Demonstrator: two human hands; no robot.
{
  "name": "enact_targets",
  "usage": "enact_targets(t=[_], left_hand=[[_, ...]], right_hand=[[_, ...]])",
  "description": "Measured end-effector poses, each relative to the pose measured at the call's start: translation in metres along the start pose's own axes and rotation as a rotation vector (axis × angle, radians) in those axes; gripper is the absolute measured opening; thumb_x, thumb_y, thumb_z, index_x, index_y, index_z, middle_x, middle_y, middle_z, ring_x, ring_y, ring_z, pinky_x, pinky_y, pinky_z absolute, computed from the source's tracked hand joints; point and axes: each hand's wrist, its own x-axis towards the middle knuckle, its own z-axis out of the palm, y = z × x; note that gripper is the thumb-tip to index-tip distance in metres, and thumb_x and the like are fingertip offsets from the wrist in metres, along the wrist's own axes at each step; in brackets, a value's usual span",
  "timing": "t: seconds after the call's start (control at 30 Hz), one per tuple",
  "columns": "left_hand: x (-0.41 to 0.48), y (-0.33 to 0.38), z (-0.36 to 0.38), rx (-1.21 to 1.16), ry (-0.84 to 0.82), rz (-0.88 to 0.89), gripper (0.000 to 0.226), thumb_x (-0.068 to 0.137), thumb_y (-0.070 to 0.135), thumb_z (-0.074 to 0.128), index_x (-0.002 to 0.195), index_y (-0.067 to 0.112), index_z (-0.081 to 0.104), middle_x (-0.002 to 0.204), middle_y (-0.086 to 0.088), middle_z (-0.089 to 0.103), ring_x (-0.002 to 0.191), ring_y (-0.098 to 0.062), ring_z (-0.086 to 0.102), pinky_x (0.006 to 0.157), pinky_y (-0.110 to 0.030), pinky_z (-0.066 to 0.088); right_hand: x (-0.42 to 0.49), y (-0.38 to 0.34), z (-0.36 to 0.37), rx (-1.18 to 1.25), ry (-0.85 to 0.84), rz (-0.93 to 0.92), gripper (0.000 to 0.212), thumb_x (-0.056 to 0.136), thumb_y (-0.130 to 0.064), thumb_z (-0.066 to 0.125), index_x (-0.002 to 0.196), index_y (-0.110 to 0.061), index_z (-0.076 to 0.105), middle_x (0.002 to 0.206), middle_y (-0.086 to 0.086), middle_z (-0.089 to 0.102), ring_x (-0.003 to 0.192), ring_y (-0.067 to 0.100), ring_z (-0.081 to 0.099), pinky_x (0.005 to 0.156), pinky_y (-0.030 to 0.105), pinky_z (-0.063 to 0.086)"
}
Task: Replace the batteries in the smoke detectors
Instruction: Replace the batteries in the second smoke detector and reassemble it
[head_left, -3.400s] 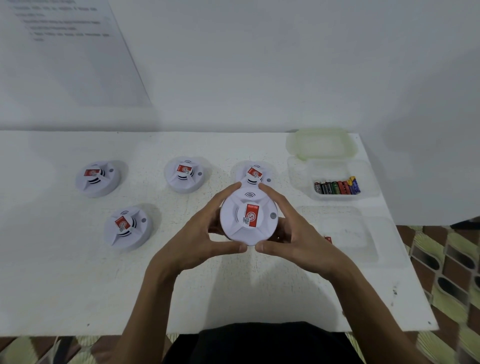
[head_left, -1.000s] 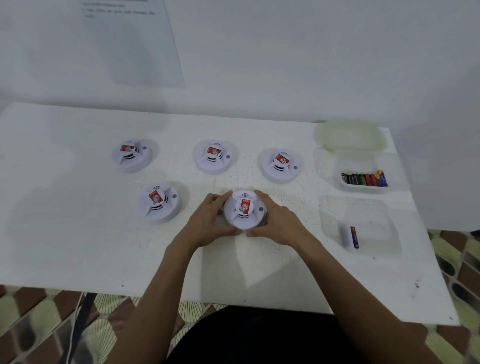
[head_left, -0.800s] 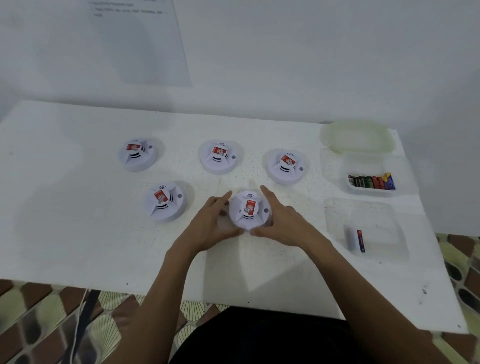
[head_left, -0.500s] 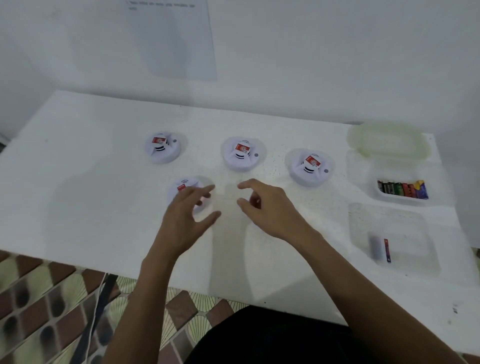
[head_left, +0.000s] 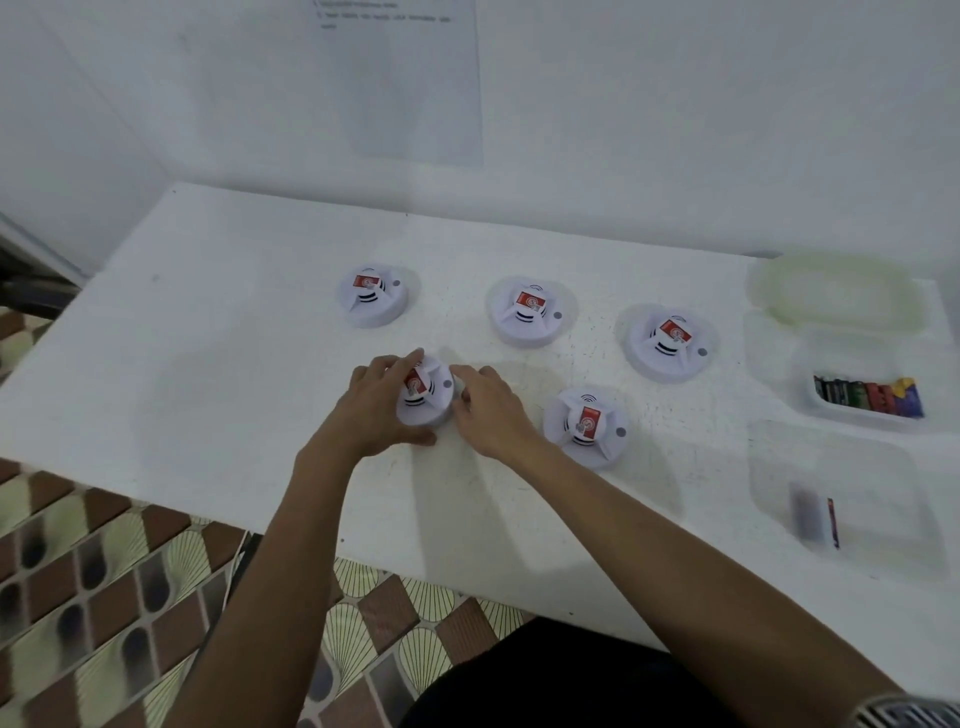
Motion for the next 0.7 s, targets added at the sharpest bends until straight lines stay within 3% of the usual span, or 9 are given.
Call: enact_targets(t=[0.17, 0.3, 0.43, 0.57, 0.7], left_hand=[[-0.005, 0.006, -0.001, -0.004, 0.038, 0.052, 0.112, 0.053, 0.045, 0.086, 0.145, 0.032, 0.024, 0.136, -0.002, 0.038, 0.121, -0.025, 0.037, 0.095, -0.04, 0.04], [-0.01, 0.027, -0.005, -0.043, 0.075, 0.132, 0.112, 0.053, 0.048, 0.085, 0.145, 0.033, 0.023, 0.135, -0.002, 0.039, 0.12, -0.024, 0.039, 0.095, -0.042, 0.044], [-0.017, 0.062, -0.01, -0.17, 0.056, 0.221, 0.113, 0.047, 0.06, 0.075, 0.143, 0.04, 0.019, 0.133, 0.002, 0.039, 0.118, -0.015, 0.041, 0.094, -0.037, 0.046], [-0.028, 0.102, -0.015, -0.314, 0.019, 0.344, 0.109, 0.051, 0.053, 0.081, 0.141, 0.043, 0.021, 0.134, 0.007, 0.039, 0.115, -0.005, 0.043, 0.091, -0.025, 0.046], [-0.039, 0.136, -0.014, -0.475, -0.006, 0.459, 0.1, 0.057, 0.036, 0.089, 0.137, 0.032, 0.03, 0.131, 0.016, 0.04, 0.113, -0.007, 0.049, 0.089, -0.026, 0.05]], right_hand=[[-0.009, -0.001, -0.006, 0.116, 0.023, 0.023, 0.037, 0.099, -0.015, 0.044, 0.136, -0.015, 0.047, 0.116, 0.014, 0.057, 0.104, 0.028, 0.056, 0.085, 0.035, 0.046], [-0.03, -0.002, -0.028, 0.362, 0.069, 0.063, 0.032, 0.098, -0.016, 0.047, 0.128, -0.026, 0.048, 0.109, 0.009, 0.066, 0.092, 0.024, 0.067, 0.084, 0.044, 0.057], [-0.061, 0.001, -0.06, 0.6, 0.147, 0.074, 0.033, 0.095, -0.009, 0.051, 0.123, -0.026, 0.053, 0.101, 0.005, 0.069, 0.083, 0.019, 0.069, 0.076, 0.033, 0.06], [-0.096, 0.009, -0.092, 0.859, 0.222, 0.049, 0.027, 0.093, -0.006, 0.059, 0.116, -0.017, 0.062, 0.091, 0.008, 0.069, 0.076, 0.021, 0.066, 0.069, 0.03, 0.056], [-0.119, 0.024, -0.105, 0.938, 0.28, 0.077, 0.018, 0.088, -0.02, 0.064, 0.106, -0.024, 0.069, 0.1, 0.008, 0.071, 0.088, 0.021, 0.067, 0.08, 0.037, 0.055]])
